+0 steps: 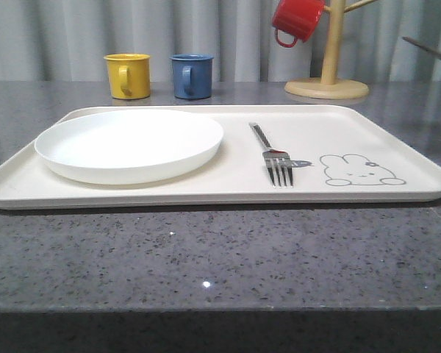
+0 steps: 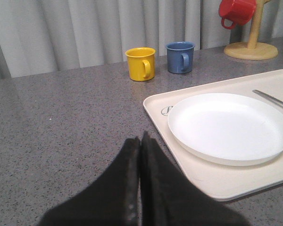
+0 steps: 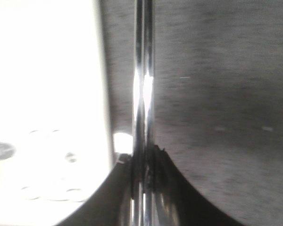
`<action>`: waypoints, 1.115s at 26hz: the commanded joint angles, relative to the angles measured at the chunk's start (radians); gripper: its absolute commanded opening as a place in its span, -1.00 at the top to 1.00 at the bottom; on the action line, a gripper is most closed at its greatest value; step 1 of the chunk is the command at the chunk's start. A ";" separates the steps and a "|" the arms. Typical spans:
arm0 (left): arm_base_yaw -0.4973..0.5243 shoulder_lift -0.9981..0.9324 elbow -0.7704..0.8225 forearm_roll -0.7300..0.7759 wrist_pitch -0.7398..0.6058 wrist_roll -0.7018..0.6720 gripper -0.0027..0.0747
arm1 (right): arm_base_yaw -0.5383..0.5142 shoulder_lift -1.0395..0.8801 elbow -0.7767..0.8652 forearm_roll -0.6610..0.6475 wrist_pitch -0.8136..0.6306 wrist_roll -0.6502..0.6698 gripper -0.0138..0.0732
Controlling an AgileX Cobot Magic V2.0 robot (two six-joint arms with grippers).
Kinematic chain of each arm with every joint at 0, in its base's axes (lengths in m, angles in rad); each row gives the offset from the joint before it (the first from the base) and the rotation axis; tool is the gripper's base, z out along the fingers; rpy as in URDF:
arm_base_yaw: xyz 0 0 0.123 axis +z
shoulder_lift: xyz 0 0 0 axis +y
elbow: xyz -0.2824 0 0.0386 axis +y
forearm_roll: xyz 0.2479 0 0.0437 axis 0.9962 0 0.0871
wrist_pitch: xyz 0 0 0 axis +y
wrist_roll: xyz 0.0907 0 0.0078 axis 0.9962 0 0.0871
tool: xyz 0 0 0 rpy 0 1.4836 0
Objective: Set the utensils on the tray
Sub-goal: 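Lower the chopsticks with the right gripper onto the tray beside the fork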
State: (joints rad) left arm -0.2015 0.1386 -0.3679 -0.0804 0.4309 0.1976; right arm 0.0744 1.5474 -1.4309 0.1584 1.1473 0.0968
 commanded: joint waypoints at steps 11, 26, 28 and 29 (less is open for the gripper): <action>0.000 0.012 -0.028 -0.012 -0.085 -0.008 0.98 | 0.239 0.069 -0.030 0.024 -0.119 0.125 0.55; 0.000 0.012 -0.028 -0.012 -0.085 -0.008 0.98 | 0.253 0.174 -0.030 0.023 -0.112 0.183 0.55; 0.000 0.012 -0.028 -0.012 -0.085 -0.008 0.98 | 0.253 0.177 -0.029 0.023 -0.105 0.183 0.55; 0.000 0.012 -0.028 -0.012 -0.085 -0.008 0.98 | 0.253 0.178 -0.029 0.023 -0.101 0.183 0.55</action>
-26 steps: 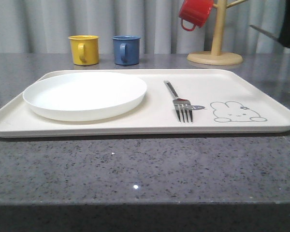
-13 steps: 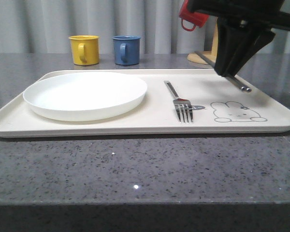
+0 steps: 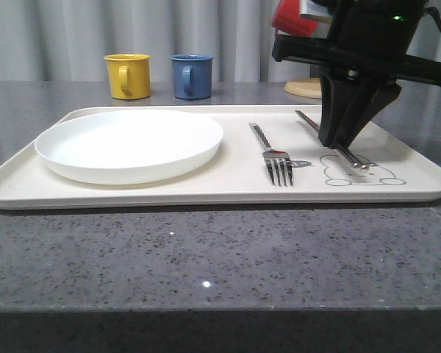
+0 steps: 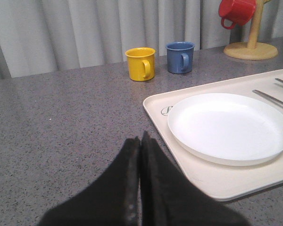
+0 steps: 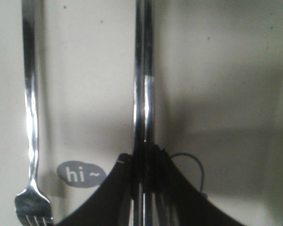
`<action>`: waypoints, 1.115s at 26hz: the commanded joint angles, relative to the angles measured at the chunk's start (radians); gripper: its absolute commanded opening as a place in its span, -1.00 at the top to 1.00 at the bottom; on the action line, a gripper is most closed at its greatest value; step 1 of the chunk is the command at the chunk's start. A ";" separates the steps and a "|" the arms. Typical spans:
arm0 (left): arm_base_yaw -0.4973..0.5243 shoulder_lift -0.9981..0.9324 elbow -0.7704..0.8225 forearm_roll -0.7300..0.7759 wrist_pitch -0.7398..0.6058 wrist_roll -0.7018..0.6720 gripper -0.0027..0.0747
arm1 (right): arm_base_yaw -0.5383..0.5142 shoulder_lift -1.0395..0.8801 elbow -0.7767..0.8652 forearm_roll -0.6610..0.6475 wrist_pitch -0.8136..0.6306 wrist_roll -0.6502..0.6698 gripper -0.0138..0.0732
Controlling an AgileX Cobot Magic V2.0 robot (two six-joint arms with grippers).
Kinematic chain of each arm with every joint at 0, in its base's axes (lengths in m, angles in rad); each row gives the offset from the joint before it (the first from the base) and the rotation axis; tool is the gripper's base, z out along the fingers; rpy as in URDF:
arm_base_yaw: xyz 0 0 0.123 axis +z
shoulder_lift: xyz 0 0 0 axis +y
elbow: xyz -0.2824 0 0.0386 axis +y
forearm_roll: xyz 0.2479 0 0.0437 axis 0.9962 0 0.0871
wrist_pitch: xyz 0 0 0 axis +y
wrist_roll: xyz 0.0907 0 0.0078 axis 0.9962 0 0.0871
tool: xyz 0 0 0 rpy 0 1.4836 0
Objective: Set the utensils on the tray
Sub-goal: 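Lower the chopsticks with the right gripper onto the tray beside the fork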
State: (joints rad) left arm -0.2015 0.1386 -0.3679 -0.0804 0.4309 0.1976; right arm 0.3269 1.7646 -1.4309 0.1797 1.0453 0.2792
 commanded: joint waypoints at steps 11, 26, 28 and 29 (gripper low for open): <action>0.000 0.012 -0.028 -0.012 -0.085 -0.008 0.98 | 0.001 -0.039 -0.029 0.002 0.010 0.008 0.53; 0.000 0.012 -0.028 -0.012 -0.085 -0.008 0.98 | 0.001 -0.039 -0.029 0.011 0.014 0.008 0.12; 0.000 0.012 -0.028 -0.012 -0.085 -0.008 0.98 | 0.001 -0.040 -0.029 0.011 0.014 0.008 0.08; 0.000 0.012 -0.028 -0.012 -0.085 -0.008 0.98 | 0.001 -0.040 -0.029 0.011 0.014 0.008 0.05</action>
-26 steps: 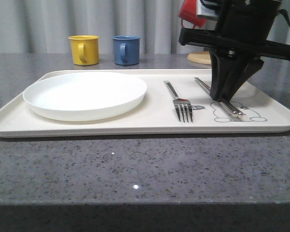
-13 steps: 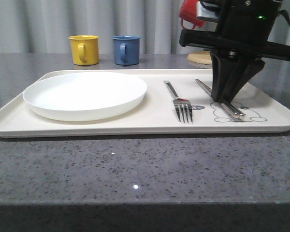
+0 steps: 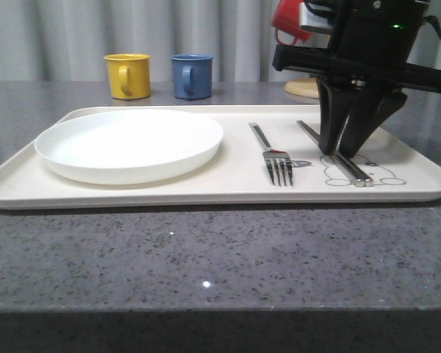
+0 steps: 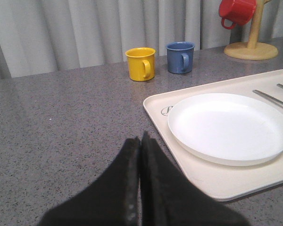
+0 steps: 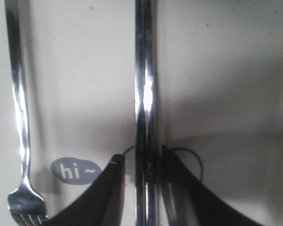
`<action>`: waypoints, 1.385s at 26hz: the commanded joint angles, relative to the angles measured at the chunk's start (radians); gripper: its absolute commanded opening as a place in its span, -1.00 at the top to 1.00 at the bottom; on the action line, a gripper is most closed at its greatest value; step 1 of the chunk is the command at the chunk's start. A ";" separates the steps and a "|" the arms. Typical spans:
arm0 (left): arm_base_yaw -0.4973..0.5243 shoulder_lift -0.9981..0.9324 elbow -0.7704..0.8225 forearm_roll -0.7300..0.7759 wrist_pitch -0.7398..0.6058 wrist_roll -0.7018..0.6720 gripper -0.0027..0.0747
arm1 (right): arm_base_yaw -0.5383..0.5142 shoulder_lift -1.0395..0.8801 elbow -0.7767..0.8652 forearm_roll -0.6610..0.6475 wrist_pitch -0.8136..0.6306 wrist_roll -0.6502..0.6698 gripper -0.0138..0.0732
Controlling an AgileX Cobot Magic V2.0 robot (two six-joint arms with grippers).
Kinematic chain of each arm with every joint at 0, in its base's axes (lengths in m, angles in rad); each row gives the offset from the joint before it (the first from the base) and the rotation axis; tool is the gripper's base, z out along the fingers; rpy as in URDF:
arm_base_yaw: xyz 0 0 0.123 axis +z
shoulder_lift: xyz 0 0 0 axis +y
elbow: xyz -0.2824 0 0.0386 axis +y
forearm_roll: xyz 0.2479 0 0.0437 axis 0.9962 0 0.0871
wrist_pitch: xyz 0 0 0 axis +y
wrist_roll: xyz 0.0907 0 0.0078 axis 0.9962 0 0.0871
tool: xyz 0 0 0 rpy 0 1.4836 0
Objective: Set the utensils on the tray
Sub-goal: 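Lower the chopsticks with the right gripper onto the tray beside the fork, then open the right gripper and lift it off the chopsticks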
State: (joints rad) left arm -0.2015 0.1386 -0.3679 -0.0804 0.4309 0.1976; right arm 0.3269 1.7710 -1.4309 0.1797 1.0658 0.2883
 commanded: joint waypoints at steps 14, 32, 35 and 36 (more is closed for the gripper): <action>0.000 0.012 -0.028 -0.012 -0.085 -0.008 0.98 | -0.065 -0.087 -0.165 -0.168 0.109 -0.014 -0.11; 0.000 0.012 -0.028 -0.012 -0.085 -0.008 0.98 | -0.442 -0.099 -0.186 -0.218 0.181 -0.225 -0.11; 0.000 0.012 -0.028 -0.012 -0.085 -0.008 0.98 | -0.481 -0.096 -0.186 -0.218 0.170 -0.244 -0.11; 0.000 0.012 -0.028 -0.012 -0.085 -0.008 0.98 | -0.491 -0.095 -0.186 -0.218 0.167 -0.255 -0.11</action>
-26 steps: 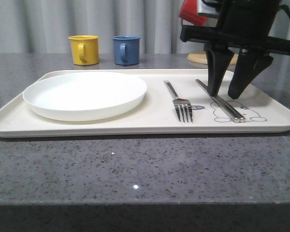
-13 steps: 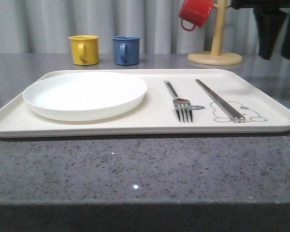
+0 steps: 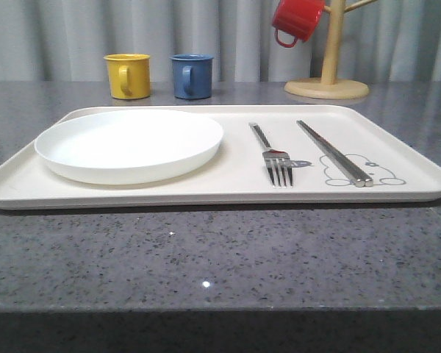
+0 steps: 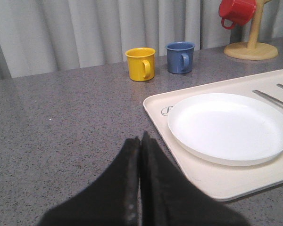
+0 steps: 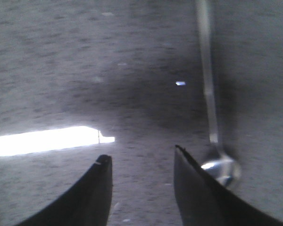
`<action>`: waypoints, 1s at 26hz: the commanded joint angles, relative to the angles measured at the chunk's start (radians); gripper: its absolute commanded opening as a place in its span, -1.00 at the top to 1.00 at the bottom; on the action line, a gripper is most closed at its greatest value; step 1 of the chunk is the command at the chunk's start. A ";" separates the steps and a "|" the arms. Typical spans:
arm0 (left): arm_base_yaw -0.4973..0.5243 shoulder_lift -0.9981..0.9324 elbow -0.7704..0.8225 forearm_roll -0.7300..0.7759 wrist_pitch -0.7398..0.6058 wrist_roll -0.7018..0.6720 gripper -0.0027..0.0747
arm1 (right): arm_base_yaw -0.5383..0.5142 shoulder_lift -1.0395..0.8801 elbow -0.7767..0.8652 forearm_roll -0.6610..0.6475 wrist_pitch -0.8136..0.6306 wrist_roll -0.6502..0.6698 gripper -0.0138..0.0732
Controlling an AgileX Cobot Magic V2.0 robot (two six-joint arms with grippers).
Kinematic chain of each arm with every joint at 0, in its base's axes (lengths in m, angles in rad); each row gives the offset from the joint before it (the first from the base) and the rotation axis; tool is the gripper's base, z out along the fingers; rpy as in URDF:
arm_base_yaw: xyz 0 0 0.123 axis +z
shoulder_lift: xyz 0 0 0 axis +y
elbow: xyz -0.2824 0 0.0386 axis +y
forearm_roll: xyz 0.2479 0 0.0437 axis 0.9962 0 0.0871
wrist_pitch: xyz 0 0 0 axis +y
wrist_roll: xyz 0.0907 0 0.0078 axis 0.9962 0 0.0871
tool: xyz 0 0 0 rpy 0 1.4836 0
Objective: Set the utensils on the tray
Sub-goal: 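Open the right gripper and lift it off the chopsticks, then grasp the steel spoon by its handle with the right gripper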
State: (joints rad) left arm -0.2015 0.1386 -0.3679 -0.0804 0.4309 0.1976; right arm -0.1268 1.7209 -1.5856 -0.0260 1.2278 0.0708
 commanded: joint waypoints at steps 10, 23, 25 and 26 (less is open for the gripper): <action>0.000 0.012 -0.028 -0.012 -0.085 -0.008 0.98 | -0.108 0.012 -0.032 -0.013 -0.012 -0.071 -0.11; 0.000 0.012 -0.028 -0.012 -0.085 -0.008 0.98 | -0.116 0.095 -0.032 -0.012 -0.068 -0.071 -0.09; 0.000 0.012 -0.028 -0.012 -0.085 -0.008 0.98 | -0.116 0.103 -0.032 -0.012 -0.067 -0.071 -0.08; 0.000 0.012 -0.028 -0.012 -0.085 -0.008 0.98 | -0.116 0.108 -0.032 -0.012 -0.066 -0.071 -0.07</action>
State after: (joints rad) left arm -0.2015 0.1386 -0.3679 -0.0804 0.4309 0.1976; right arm -0.2372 1.8619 -1.5856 -0.0260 1.1794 0.0124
